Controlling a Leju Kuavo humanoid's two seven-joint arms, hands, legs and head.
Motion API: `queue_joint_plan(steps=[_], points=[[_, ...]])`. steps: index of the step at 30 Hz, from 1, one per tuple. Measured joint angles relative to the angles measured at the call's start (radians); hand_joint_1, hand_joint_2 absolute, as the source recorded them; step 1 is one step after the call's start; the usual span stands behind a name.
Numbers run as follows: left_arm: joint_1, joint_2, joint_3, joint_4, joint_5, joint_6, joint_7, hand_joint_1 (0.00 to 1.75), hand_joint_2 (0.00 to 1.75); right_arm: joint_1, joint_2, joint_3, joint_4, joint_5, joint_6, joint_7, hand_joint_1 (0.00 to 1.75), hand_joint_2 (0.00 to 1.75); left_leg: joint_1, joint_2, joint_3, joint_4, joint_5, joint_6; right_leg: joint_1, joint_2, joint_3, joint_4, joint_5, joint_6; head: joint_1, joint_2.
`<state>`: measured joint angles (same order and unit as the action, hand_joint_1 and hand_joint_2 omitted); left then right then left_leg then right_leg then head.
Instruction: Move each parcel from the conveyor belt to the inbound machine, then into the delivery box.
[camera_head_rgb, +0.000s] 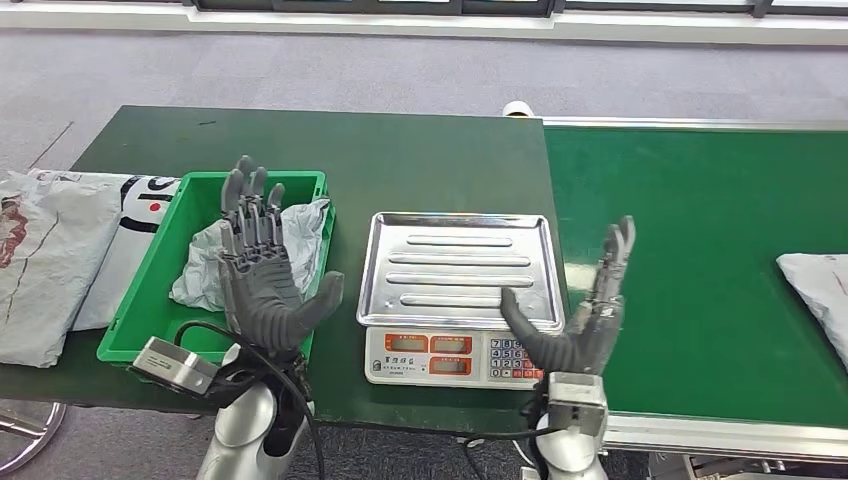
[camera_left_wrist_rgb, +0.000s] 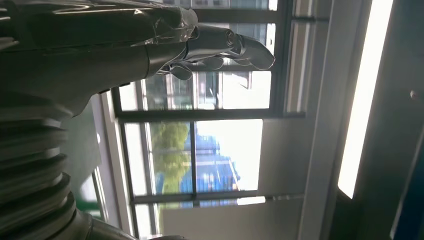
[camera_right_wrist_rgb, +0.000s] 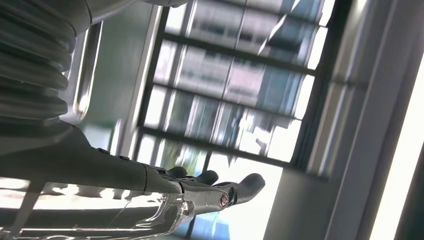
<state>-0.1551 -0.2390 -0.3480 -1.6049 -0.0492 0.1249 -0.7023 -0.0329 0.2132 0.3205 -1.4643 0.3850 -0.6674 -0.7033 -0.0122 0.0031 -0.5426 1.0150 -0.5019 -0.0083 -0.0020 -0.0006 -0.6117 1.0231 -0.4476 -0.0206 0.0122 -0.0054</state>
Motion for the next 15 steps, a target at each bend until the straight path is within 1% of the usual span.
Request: queue_joint_plan(steps=[3, 6, 11, 15], points=[[0.000, 0.004, -0.042, -0.006, 0.003, -0.015, 0.000, 0.00, 1.75, -0.011, -0.016, 0.136, 0.006, -0.005, 0.011, 0.000, 0.00, 1.75, 0.000, 0.000, 0.000, 0.000, 0.000, 0.000, 0.000, 0.000, 0.000, 0.000, 0.000, 0.000, 0.000, 0.000], [0.001, 0.007, -0.067, -0.007, -0.002, -0.013, 0.000, 0.00, 1.75, -0.022, -0.025, 0.215, 0.013, -0.010, 0.010, 0.000, 0.00, 1.75, 0.000, 0.000, 0.000, 0.000, 0.000, 0.000, 0.000, 0.000, 0.000, 0.000, 0.000, 0.000, 0.000, 0.000], [0.001, 0.011, -0.098, -0.002, -0.006, 0.007, 0.000, 0.00, 1.75, -0.032, -0.036, 0.289, 0.026, -0.011, -0.001, 0.000, 0.00, 1.75, -0.001, 0.000, 0.000, 0.000, 0.000, 0.000, 0.000, 0.000, 0.000, 0.000, 0.000, 0.000, 0.000, 0.000], [0.002, 0.015, -0.126, 0.011, -0.015, 0.046, 0.001, 0.00, 1.75, -0.036, -0.042, 0.310, 0.035, -0.002, 0.010, 0.000, 0.00, 1.75, -0.001, 0.000, 0.000, 0.000, 0.000, 0.000, -0.001, 0.000, 0.000, 0.000, 0.000, 0.000, 0.000, 0.000]])
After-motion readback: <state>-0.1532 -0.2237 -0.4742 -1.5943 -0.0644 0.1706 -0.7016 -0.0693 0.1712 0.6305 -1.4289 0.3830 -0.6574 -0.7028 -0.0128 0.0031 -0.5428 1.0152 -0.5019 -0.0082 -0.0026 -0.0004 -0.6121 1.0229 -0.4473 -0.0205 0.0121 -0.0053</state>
